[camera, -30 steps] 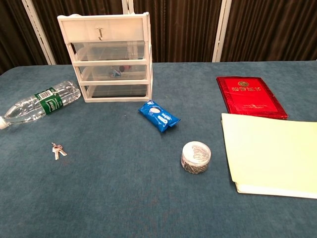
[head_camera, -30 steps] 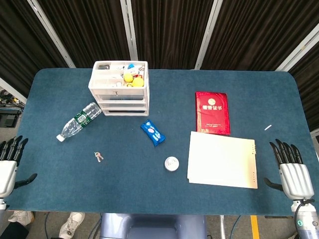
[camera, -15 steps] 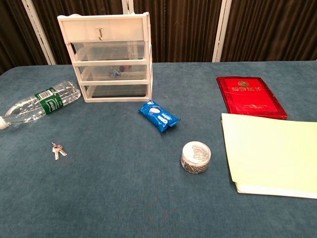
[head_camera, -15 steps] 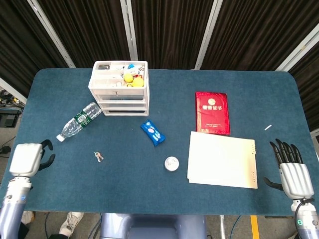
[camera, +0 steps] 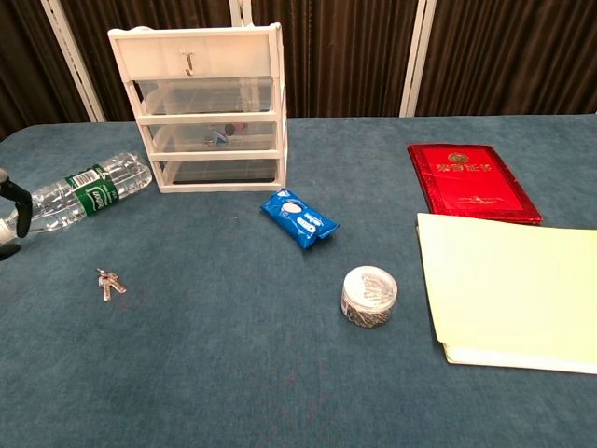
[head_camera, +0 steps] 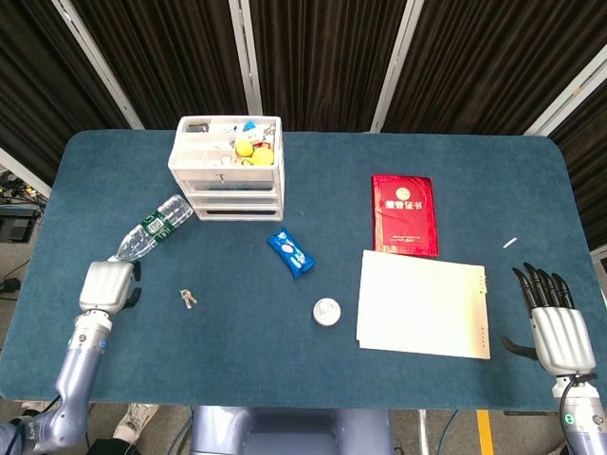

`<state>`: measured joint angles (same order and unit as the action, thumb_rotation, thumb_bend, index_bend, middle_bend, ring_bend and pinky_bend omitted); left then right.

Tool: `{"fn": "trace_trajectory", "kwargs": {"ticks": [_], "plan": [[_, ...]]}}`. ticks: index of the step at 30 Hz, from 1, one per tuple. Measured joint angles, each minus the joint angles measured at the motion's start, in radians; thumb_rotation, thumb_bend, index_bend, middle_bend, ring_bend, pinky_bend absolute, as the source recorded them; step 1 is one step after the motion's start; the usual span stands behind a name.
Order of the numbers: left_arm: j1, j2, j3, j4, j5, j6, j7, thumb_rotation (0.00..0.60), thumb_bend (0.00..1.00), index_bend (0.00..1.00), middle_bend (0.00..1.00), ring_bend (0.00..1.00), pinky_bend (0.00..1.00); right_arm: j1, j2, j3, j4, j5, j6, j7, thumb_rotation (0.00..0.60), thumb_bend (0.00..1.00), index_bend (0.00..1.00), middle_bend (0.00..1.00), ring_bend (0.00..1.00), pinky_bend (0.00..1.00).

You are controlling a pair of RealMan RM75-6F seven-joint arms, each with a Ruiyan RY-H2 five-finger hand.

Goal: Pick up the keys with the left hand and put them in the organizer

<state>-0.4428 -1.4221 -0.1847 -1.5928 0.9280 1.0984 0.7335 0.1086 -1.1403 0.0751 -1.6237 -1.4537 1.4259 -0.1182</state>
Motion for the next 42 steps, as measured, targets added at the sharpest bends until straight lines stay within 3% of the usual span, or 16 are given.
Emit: {"fn": "trace_trajectory", "kwargs": {"ticks": [18,42], "plan": [[-0.078,-0.130,0.032,0.100,0.009,-0.010,-0.017,0.600,0.38,0.51,1.00,0.88,0.73,-0.003,-0.003,0.001,-0.001,-0.003,0.011,0.001,0.600,0.02,0.00,0.00,0.00,0.00],[-0.099,-0.187,0.075,0.154,0.054,0.013,-0.047,0.600,0.37,0.53,1.00,0.88,0.73,-0.003,-0.004,0.003,0.000,-0.002,0.016,0.003,0.600,0.02,0.00,0.00,0.00,0.00]]}}
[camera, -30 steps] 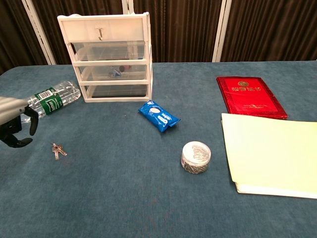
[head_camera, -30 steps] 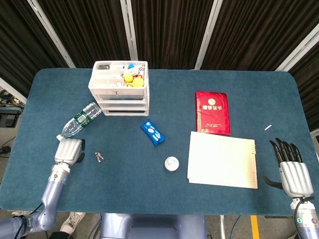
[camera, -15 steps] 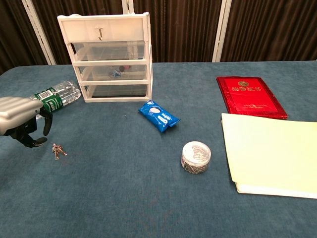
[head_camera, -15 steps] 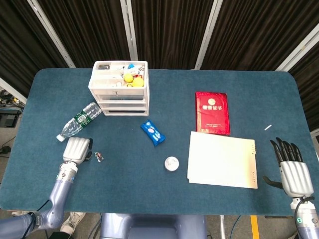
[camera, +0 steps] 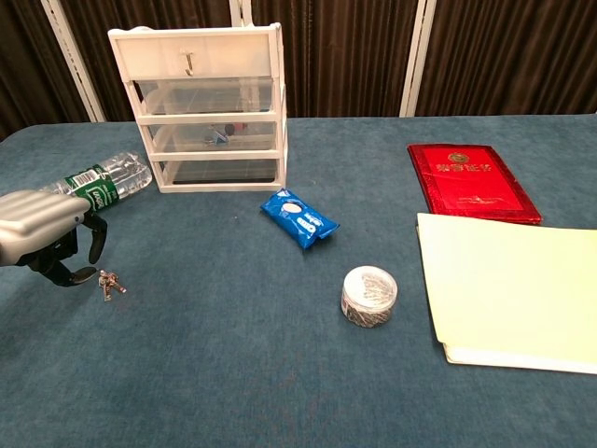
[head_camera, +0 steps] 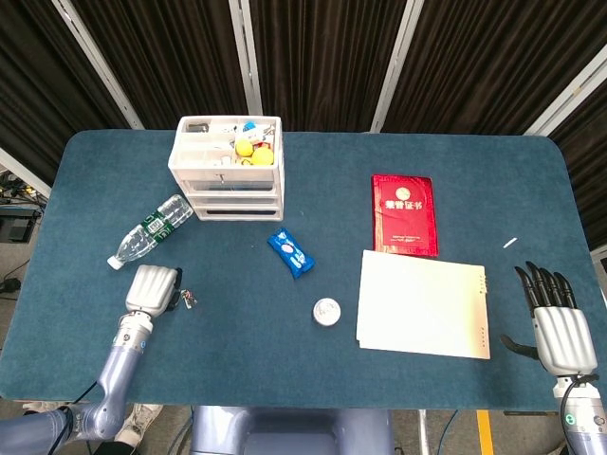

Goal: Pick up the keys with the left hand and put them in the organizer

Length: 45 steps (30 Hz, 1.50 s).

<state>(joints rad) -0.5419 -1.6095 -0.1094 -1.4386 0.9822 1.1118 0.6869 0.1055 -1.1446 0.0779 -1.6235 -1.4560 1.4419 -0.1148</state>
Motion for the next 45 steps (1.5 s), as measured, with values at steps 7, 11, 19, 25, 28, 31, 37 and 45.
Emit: {"fn": "trace_trajectory", "kwargs": {"ticks": [7,11,19,25,28,31,37,45], "plan": [[-0.009,-0.013,-0.001,0.017,0.004,-0.002,-0.005,0.600,0.37,0.54,1.00,0.88,0.73,0.001,0.001,0.000,0.000,0.000,-0.001,0.000,0.600,0.02,0.00,0.00,0.00,0.00],[-0.012,-0.017,0.002,0.019,-0.003,-0.005,0.006,0.600,0.37,0.54,1.00,0.88,0.73,0.000,0.000,0.001,0.002,-0.001,0.003,0.000,0.600,0.02,0.00,0.00,0.00,0.00],[-0.016,-0.021,0.003,0.020,-0.014,-0.002,0.013,0.600,0.37,0.54,1.00,0.88,0.73,0.001,-0.001,0.004,0.003,-0.002,0.005,0.001,0.600,0.02,0.00,0.00,0.00,0.00],[-0.018,-0.021,0.004,0.023,-0.017,-0.002,0.013,0.600,0.37,0.55,1.00,0.87,0.73,0.000,-0.002,0.001,0.003,-0.003,0.005,0.002,0.600,0.02,0.00,0.00,0.00,0.00],[-0.020,-0.025,0.001,0.027,-0.019,-0.003,0.010,0.600,0.37,0.55,1.00,0.87,0.73,0.000,-0.003,0.001,0.004,-0.003,0.006,0.001,0.600,0.02,0.00,0.00,0.00,0.00],[-0.023,-0.028,-0.001,0.030,-0.026,-0.006,0.011,0.600,0.37,0.55,1.00,0.87,0.73,0.000,-0.002,0.001,0.003,-0.002,0.004,0.003,0.600,0.02,0.00,0.00,0.00,0.00],[-0.027,-0.036,-0.002,0.036,-0.036,-0.009,0.017,0.600,0.37,0.55,1.00,0.87,0.73,0.000,0.000,0.001,0.002,-0.002,0.004,0.005,0.600,0.02,0.00,0.00,0.00,0.00],[-0.028,-0.040,-0.003,0.035,-0.045,-0.007,0.013,0.600,0.42,0.58,1.00,0.87,0.73,0.000,0.000,0.002,0.000,-0.003,0.007,0.006,0.600,0.02,0.00,0.00,0.00,0.00]]}}
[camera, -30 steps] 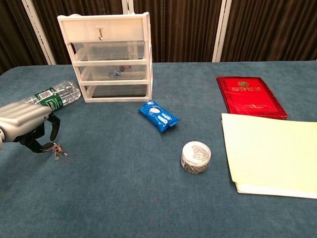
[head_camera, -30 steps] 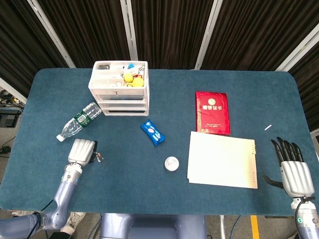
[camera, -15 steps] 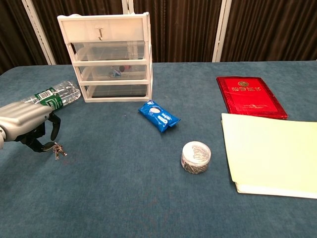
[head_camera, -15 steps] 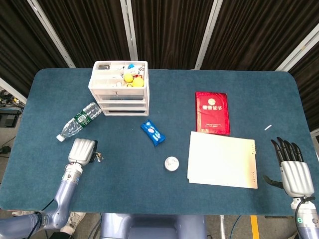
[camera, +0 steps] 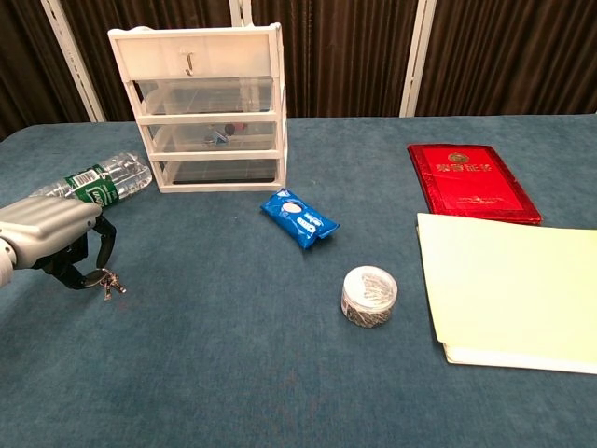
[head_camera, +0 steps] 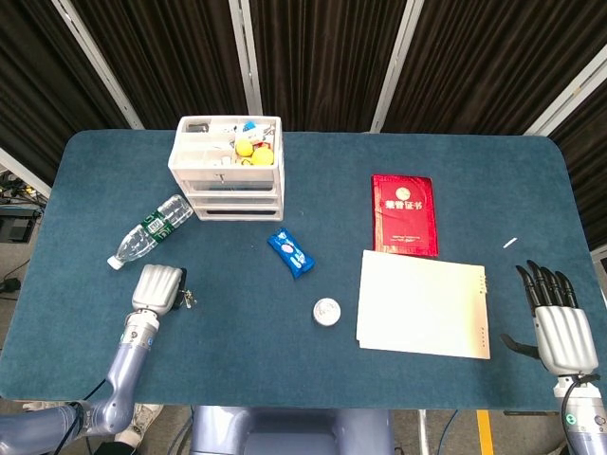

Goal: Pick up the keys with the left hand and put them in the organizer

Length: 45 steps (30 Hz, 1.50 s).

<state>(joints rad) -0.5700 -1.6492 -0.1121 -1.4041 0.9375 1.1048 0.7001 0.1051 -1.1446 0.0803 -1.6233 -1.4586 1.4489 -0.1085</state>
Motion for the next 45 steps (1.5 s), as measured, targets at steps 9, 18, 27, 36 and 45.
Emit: {"fn": "trace_trajectory", "kwargs": {"ticks": [9,18,27,36,45], "plan": [[0.000,0.010,0.001,-0.005,0.012,0.005,-0.013,0.600,0.43,0.60,1.00,0.87,0.73,-0.001,0.000,0.001,-0.002,0.003,0.001,0.006,0.600,0.02,0.00,0.00,0.00,0.00],[-0.013,0.029,-0.008,-0.021,0.056,0.020,-0.021,0.600,0.43,0.60,1.00,0.87,0.73,-0.002,-0.001,0.002,0.001,0.003,0.003,0.007,0.600,0.02,0.00,0.00,0.00,0.00],[-0.081,0.078,-0.041,-0.036,0.189,0.039,-0.003,0.600,0.43,0.61,1.00,0.87,0.73,-0.002,-0.001,0.004,0.000,0.006,0.003,0.008,0.600,0.02,0.00,0.00,0.00,0.00],[-0.159,0.110,-0.077,0.020,0.279,0.015,-0.023,0.600,0.43,0.61,1.00,0.87,0.73,-0.001,0.003,0.004,-0.004,0.011,-0.004,0.016,0.600,0.02,0.00,0.00,0.00,0.00],[-0.223,0.127,-0.122,0.104,0.295,-0.028,-0.058,0.600,0.43,0.61,1.00,0.87,0.73,-0.001,0.007,0.005,-0.013,0.021,-0.011,0.023,0.600,0.01,0.00,0.00,0.00,0.00]]}}
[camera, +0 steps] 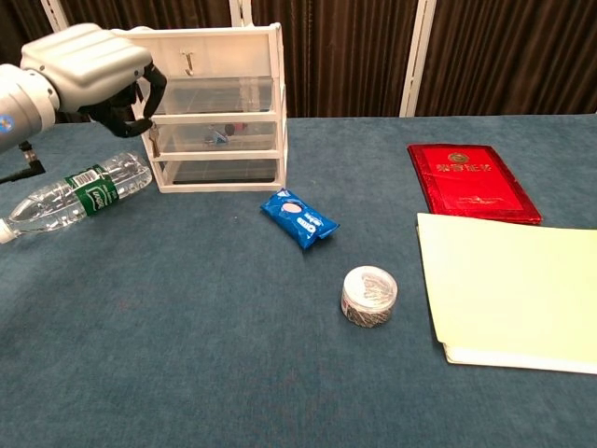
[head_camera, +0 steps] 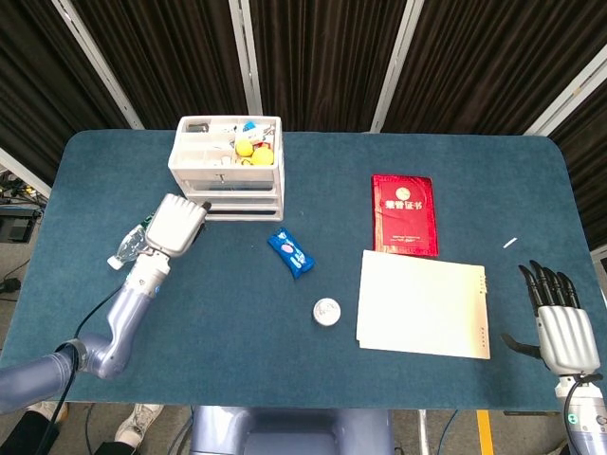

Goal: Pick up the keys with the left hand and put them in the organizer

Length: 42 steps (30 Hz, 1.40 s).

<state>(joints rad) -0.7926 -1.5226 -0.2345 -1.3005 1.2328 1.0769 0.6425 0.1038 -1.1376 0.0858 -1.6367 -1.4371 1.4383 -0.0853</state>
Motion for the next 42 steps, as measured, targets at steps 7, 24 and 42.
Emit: {"fn": "trace_trajectory", "kwargs": {"ticks": [7,24,42], "plan": [[-0.055,-0.018,-0.036,0.078,0.002,-0.030,-0.053,0.600,0.43,0.61,1.00,0.87,0.73,0.001,0.004,0.003,-0.007,0.011,-0.008,0.005,0.600,0.02,0.00,0.00,0.00,0.00],[-0.158,-0.110,-0.060,0.238,0.045,-0.045,-0.151,0.600,0.42,0.61,1.00,0.86,0.73,0.004,0.013,0.009,-0.011,0.024,-0.019,0.031,0.600,0.01,0.00,0.00,0.00,0.00],[-0.152,-0.075,-0.032,0.221,0.099,0.018,-0.164,0.600,0.42,0.61,1.00,0.87,0.73,0.004,0.014,0.006,-0.016,0.016,-0.014,0.032,0.600,0.02,0.00,0.00,0.00,0.00]]}}
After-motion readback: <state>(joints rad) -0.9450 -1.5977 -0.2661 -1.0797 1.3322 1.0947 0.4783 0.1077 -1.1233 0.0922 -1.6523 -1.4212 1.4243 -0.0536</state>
